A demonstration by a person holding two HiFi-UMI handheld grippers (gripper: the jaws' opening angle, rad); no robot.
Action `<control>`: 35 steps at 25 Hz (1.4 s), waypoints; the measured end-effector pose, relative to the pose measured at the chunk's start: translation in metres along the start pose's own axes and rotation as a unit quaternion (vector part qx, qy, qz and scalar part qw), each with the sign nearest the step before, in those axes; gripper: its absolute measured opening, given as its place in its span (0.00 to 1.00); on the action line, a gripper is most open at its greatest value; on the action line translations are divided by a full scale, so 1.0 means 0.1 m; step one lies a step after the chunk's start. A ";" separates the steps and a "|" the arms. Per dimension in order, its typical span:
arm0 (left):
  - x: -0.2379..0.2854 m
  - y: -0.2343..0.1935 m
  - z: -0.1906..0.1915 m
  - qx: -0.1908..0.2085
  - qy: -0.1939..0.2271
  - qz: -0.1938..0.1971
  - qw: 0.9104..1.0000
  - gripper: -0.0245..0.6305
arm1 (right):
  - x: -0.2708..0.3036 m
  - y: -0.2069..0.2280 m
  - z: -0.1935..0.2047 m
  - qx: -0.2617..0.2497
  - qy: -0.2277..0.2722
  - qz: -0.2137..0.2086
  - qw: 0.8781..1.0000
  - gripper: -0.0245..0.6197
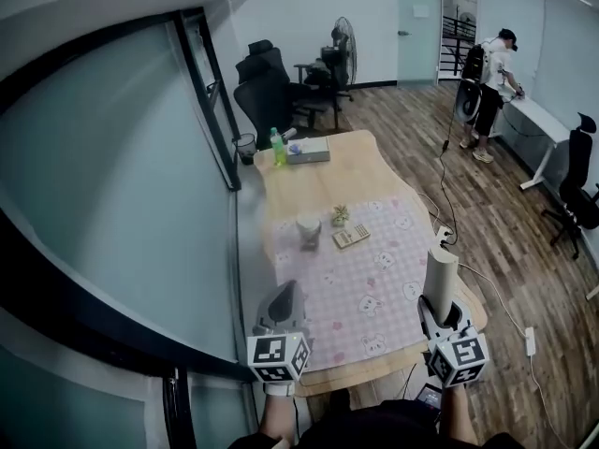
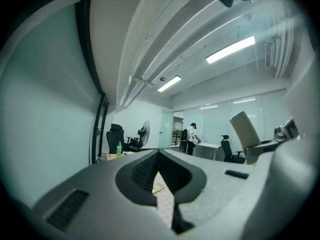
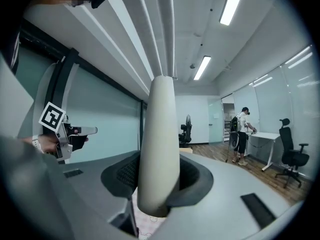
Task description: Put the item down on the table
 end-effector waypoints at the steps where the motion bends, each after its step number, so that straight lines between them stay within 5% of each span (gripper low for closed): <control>1: 0.01 -0.04 0.00 0.001 -0.002 -0.006 1.000 0.04 | 0.07 -0.03 -0.02 -0.006 -0.003 -0.007 1.000 0.27; 8: 0.15 -0.11 -0.03 0.006 -0.004 -0.033 0.999 0.04 | 0.45 0.02 -0.09 -0.015 -0.002 -0.043 0.999 0.27; 20: 0.68 0.40 -0.24 0.038 -0.017 -0.060 0.997 0.04 | 0.92 0.66 -0.14 0.008 0.020 -0.099 0.995 0.27; 35: 0.84 0.27 -0.25 0.026 -0.024 -0.072 0.997 0.04 | 1.10 0.61 -0.24 -0.014 0.027 -0.092 0.995 0.27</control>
Point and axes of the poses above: the fingertips, and each gripper's own axes: x forward along the fingers, y to its right, z out of its underside, the point moved 10 cm from there along -x, backward along the fingers, and after that the axes turned 6 degrees about -y, right-handed, at the moved point
